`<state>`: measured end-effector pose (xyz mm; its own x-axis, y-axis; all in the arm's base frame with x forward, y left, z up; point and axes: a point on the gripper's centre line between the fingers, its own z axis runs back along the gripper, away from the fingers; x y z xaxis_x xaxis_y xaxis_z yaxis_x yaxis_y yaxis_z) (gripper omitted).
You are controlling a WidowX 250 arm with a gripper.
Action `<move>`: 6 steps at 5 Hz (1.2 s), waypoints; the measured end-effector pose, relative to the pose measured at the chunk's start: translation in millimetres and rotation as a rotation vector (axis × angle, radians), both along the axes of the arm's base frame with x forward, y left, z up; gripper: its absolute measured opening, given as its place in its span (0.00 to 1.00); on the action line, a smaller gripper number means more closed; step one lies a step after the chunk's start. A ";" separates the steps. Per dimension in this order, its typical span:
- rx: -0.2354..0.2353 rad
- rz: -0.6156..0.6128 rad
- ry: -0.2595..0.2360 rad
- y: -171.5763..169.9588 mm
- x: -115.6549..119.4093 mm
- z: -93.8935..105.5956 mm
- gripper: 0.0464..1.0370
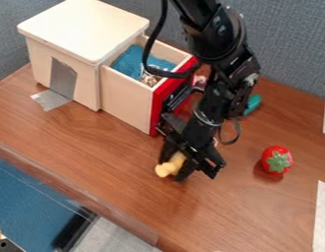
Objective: Moved the duck toy to top of drawer
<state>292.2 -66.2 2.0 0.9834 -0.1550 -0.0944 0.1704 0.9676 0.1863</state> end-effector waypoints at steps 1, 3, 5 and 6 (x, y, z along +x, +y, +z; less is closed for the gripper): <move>-0.046 -0.036 -0.020 -13.9 -2.6 18.3 0.22; -0.163 -0.036 -0.077 -14.1 3.6 76.3 0.17; -0.255 0.102 -0.149 49.0 37.1 134.2 0.17; -0.269 0.170 -0.201 86.4 50.1 165.6 0.17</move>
<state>342.4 20.3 167.7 0.9920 0.0191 0.1252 -0.0110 0.9978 -0.0649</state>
